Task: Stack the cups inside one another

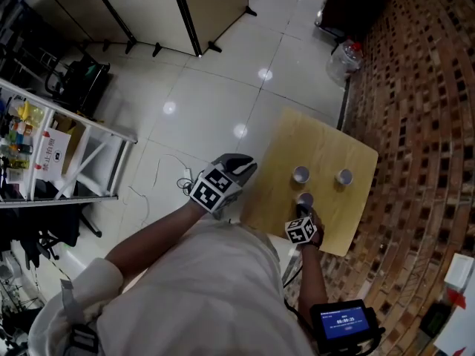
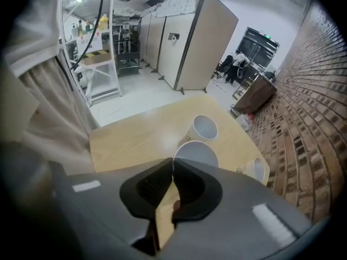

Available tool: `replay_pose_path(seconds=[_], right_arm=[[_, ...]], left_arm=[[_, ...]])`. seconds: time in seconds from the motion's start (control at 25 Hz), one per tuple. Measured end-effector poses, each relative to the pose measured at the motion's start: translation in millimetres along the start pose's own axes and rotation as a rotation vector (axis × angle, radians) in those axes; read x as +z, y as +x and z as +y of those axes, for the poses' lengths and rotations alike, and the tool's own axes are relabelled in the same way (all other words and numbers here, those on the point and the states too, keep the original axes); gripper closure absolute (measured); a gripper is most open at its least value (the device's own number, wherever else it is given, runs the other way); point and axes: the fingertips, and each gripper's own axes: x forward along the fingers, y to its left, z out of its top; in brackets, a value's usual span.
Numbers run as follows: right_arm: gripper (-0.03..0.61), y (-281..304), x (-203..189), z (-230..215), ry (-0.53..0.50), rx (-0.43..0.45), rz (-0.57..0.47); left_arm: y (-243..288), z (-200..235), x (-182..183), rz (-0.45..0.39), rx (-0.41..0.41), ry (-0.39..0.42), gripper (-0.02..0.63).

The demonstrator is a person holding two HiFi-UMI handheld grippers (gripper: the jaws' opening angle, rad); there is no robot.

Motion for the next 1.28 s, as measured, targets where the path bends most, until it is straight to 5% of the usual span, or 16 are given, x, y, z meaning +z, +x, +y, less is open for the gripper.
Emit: replay_pose_path(seconds=[0.56,1.28], right_arm=[[0.568,-51,73,-65,-0.012,-0.087,-0.136],[0.567,19,78,-68,-0.112,0.032,-0.025]], left_arm=[[15,-6,-6,0.040,-0.028,0.061,0.538],[11,-9,-14,0.046,-0.013,0.055,0.540]])
